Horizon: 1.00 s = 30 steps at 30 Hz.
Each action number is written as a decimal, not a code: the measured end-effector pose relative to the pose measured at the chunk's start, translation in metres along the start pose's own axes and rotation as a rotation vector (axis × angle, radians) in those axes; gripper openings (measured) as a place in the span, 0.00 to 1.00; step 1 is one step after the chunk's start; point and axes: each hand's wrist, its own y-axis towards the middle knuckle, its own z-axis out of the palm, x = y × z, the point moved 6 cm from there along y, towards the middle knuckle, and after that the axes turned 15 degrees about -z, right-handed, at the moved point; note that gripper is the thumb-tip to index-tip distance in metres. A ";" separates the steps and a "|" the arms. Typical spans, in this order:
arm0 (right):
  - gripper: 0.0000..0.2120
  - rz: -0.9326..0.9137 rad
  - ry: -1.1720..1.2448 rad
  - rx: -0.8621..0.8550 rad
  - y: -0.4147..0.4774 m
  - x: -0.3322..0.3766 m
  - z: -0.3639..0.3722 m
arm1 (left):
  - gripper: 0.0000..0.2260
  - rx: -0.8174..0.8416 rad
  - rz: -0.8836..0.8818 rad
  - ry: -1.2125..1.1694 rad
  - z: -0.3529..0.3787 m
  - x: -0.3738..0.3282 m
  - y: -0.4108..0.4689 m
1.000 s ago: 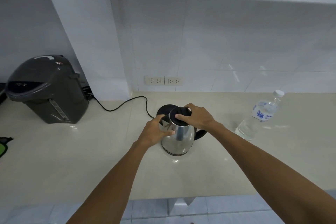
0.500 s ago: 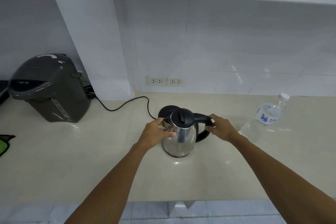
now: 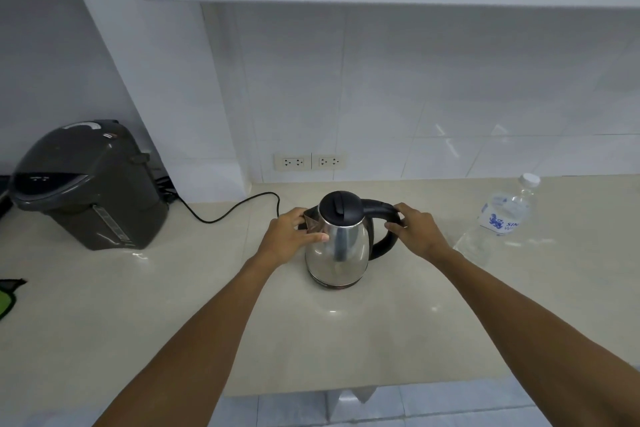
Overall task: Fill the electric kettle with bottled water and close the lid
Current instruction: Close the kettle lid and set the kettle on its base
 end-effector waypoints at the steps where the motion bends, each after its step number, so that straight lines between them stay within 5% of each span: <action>1: 0.14 -0.009 0.000 -0.010 0.006 0.002 -0.004 | 0.29 -0.002 0.008 -0.005 -0.004 -0.006 0.004; 30: 0.14 -0.117 0.068 0.082 0.145 -0.031 0.021 | 0.25 -0.032 -0.068 -0.048 -0.027 -0.014 0.133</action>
